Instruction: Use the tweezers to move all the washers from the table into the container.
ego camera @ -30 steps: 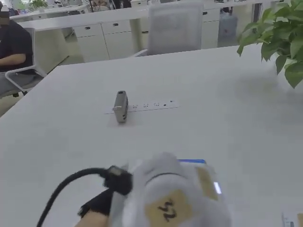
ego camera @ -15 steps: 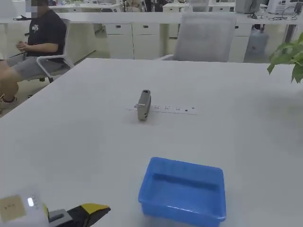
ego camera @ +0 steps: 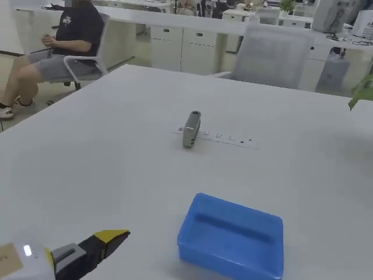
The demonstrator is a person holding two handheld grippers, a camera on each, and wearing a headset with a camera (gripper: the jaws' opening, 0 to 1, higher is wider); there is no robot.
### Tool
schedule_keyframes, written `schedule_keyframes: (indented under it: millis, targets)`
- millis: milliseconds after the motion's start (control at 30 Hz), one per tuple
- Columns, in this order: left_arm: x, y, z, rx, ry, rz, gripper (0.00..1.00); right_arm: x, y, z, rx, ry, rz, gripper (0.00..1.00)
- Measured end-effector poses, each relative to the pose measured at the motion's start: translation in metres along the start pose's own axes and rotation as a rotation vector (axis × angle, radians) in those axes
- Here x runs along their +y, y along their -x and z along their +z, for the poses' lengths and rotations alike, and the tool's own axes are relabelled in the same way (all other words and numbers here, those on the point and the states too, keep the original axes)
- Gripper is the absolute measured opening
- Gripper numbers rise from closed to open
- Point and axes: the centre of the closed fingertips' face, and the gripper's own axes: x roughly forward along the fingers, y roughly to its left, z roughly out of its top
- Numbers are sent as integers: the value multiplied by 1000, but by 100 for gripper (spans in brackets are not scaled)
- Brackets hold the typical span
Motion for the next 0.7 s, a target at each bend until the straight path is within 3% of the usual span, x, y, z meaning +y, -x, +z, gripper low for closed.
schedule_keyframes:
  millis: [167, 267, 300, 400, 600, 700]
  targets:
    - [0, 1, 2, -9, -51, 13, 77, -1, 1, -1, 3, -48, -36, 3]
    - [6, 3, 6, -43, 18, 25, 78, -2, 1, 1, 17, -26, -58, 3]
    - [12, 5, 9, -75, 46, 46, 78, -2, 1, 2, 22, -22, -60, 3]
    - [23, 7, 13, -113, 130, 87, 85, -4, 4, 8, 18, -13, -79, 3]
    - [19, 13, 28, -200, 113, 70, 91, -13, 11, 29, -13, -12, -115, 3]
    - [22, 14, 29, -205, 104, 91, 93, -19, 16, 41, -37, -14, -131, 3]
